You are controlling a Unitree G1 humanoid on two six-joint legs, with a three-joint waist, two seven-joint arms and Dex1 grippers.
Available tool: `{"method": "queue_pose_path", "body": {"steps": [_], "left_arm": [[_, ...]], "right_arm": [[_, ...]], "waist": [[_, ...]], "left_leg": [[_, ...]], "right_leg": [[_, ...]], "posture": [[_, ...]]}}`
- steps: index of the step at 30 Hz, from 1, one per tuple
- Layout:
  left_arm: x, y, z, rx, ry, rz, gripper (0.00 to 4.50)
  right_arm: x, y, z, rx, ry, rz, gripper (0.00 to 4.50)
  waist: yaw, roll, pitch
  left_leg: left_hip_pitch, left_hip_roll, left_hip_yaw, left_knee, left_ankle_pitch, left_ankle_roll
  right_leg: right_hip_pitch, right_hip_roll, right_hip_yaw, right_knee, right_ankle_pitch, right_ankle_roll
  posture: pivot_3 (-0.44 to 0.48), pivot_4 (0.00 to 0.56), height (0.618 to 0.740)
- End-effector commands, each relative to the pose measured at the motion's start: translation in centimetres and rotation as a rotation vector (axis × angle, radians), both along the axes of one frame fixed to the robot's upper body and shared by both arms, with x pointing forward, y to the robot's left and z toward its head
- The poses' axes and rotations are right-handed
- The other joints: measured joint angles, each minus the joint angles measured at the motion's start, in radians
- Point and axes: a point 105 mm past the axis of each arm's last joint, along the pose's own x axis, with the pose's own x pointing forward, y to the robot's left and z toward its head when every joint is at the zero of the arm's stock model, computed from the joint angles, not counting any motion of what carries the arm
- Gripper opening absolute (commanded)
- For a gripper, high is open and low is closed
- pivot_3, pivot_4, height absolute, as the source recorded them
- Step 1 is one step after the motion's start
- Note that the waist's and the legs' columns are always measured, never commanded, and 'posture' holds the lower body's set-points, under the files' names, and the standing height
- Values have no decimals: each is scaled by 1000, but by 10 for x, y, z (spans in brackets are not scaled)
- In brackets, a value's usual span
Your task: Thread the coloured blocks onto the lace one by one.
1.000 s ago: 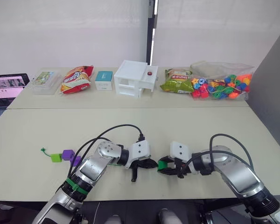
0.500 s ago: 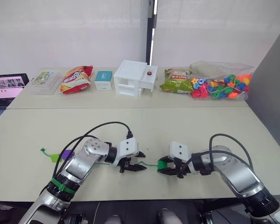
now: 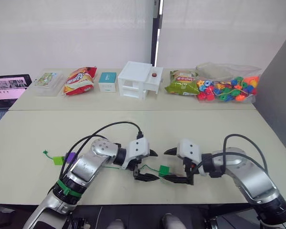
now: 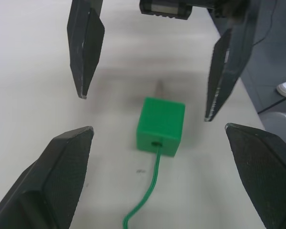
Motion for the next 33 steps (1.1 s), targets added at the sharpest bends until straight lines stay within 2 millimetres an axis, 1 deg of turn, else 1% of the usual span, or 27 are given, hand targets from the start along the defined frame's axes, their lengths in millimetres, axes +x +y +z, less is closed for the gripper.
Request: {"method": "queue_pose_path", "body": {"steps": [1, 4, 7, 8, 11, 17, 18, 23, 24, 27, 33], "left_arm": [[6, -15, -5, 26, -66, -2, 4461], [11, -23, -11, 39, -84, -8, 4461], [11, -27, -15, 31, -68, -16, 4461], [10, -28, -16, 29, -60, -21, 4213], [6, -28, -17, 26, -36, -49, 3283], [0, -24, -11, -3, -15, -83, 1268], [0, -24, -11, -2, -16, -83, 1182], [2, -23, -9, -7, -26, -73, 1182], [3, -23, -8, -11, -27, -71, 1182], [4, -22, -6, -14, -33, -67, 1182], [3, -21, -6, -16, -31, -65, 1182]], "right_arm": [[-4, -15, 2, -22, -5, -20, 4500], [-4, -19, -5, -41, 0, -35, 4500], [-5, -19, -10, -43, 0, -38, 4500], [-5, -18, -11, -43, 1, -38, 4500], [-5, -17, -13, -42, 5, -44, 4500], [-6, -19, -17, -52, 11, -39, 4500], [-6, -19, -18, -52, 11, -37, 4500], [-2, -18, -24, -67, 4, -32, 4500], [-1, -18, -26, -70, 3, -32, 3999], [-1, -23, -33, -104, -3, -22, 3036], [0, -24, -35, -98, -5, -13, 1065]], "waist": [[4, 0, 0], [5, 0, 0], [3, 0, 0], [2, 0, 0], [5, 0, 0], [8, 0, 0], [9, 0, 0], [10, 0, 0], [10, 0, 0], [10, 0, 0], [11, 0, 0]], "left_leg": [[0, 0, 0, 0, 0, 0], [0, 0, 1, 0, 0, 0], [0, 0, 1, 0, 0, 0], [0, 0, 1, 0, 0, 0], [0, 0, 1, 0, 0, 0], [0, 0, 1, 0, 0, 0], [0, 0, 1, 0, 0, 0], [0, 0, 1, 0, 0, 0], [0, 0, 1, 0, 0, 0], [0, 0, 1, 0, 0, 0], [0, 0, 1, 1, 0, 0]], "right_leg": [[1, 0, 0, 0, 0, 0], [1, 0, 0, -3, 0, 0], [1, 0, 0, -2, 0, 0], [0, 0, 1, -2, 0, 0], [1, 0, 1, -2, 0, 0], [1, 0, 1, -2, 0, 0], [1, 0, 1, -2, 0, 0], [1, 0, 1, -2, 0, 0], [1, 0, 1, -2, 0, 0], [1, 0, 1, -2, 0, 0], [1, 0, 1, -2, 0, 0]], "posture": [[0, 150, 740], [0, 150, 740], [0, 150, 740], [0, 150, 740], [0, 150, 740], [0, 150, 740], [0, 150, 740], [0, 150, 740], [0, 150, 740], [0, 150, 740], [0, 150, 740]]}}
